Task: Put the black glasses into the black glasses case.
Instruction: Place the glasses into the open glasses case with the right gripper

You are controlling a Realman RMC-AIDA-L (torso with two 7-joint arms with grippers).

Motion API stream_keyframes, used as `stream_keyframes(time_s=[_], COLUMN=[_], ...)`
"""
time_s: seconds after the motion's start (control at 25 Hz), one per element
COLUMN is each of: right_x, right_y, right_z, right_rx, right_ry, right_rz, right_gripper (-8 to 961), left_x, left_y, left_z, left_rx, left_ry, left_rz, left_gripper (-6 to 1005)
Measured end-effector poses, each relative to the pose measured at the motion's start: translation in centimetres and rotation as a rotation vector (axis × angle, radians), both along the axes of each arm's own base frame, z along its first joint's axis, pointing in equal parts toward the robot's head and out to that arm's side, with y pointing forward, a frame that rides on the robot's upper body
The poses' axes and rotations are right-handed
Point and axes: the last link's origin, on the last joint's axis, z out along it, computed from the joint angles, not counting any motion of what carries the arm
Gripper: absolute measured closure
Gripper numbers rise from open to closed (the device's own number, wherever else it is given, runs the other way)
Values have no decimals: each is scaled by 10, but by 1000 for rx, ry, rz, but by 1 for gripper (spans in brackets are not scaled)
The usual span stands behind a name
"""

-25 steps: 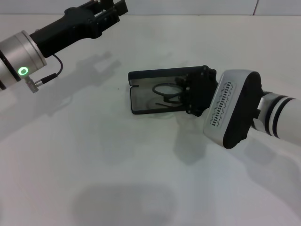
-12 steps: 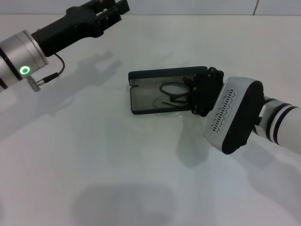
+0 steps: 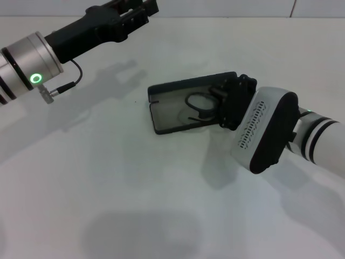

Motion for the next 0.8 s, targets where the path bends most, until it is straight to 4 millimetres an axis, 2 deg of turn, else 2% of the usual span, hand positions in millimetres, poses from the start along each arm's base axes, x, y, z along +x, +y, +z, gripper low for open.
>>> stream_keyframes(time_s=[0.32,0.8], right_x=[-4,-2], right_y=[4,5], right_z=[-10,-10], right_rx=[-38,-43], right_ry=[4,11], right_rz=[-10,-27], right_gripper=[728,701], left_x=[1,3], left_y=[0,-2], left_z=[-2,-8], left_rx=[-6,-64], left_ry=[-4,14], left_rz=[0,-9], left_gripper=[466,467])
